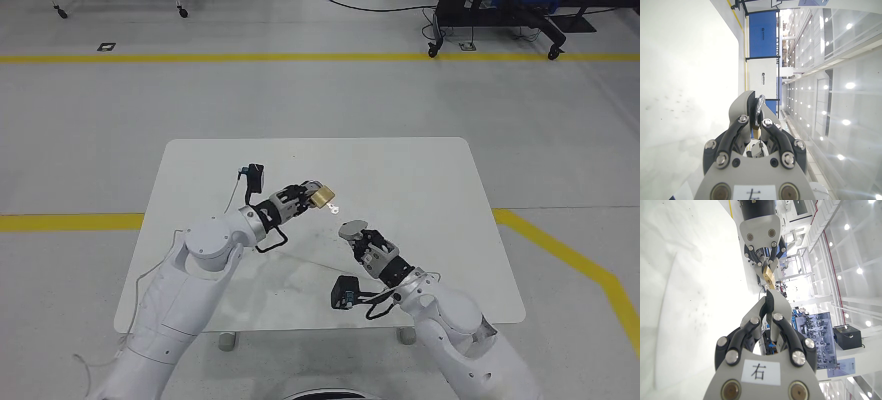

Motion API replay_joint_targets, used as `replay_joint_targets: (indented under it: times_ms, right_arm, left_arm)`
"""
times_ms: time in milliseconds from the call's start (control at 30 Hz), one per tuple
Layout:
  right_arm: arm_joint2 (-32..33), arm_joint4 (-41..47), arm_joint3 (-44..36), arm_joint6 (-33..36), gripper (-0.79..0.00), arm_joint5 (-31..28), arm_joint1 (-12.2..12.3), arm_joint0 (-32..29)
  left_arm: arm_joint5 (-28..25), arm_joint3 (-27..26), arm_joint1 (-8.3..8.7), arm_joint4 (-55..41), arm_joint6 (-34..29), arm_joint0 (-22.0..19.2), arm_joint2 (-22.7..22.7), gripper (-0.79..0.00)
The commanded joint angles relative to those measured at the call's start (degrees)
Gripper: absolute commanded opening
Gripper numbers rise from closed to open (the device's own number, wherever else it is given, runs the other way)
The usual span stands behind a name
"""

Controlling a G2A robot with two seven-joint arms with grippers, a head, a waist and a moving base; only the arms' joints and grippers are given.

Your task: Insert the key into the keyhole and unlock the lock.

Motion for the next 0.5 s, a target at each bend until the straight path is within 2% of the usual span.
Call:
replay_joint_targets:
  times_ms: [0, 67, 100, 233, 333, 467]
  right_arm:
    - [0.0, 0.01, 0.0, -0.01, -0.785, 0.0, 0.0, 0.0]
    - [-0.27, 1.66, 0.44, -0.63, -0.785, -0.94, -0.04, -0.08]
    - [-0.19, 5.25, 0.9, -2.37, -0.785, -2.62, -0.09, 0.47]
    - [2.08, 19.9, 5.13, -9.75, -0.785, -15.08, 0.07, 4.67]
    - [2.64, 25.74, 7.93, -14.39, -0.785, -24.07, 0.34, 8.26]
    - [2.89, 30.64, 11.72, -18.3, -0.785, -32.26, 0.66, 12.35]
  left_arm:
    - [0.75, 0.22, -0.03, 0.18, -0.1, -0.24, 0.22, -0.785]
    - [0.75, 0.22, -0.03, 0.18, -0.1, -0.24, 0.22, -0.785]
    - [0.75, 0.22, -0.03, 0.18, -0.1, -0.24, 0.22, -0.785]
    - [0.75, 0.22, -0.03, 0.18, -0.1, -0.24, 0.22, -0.785]
    - [0.4, -0.28, -0.04, -0.04, 0.44, 0.21, 0.06, -0.785]
    - [0.18, -0.56, 0.04, 0.44, 0.47, 0.48, -0.23, -0.785]
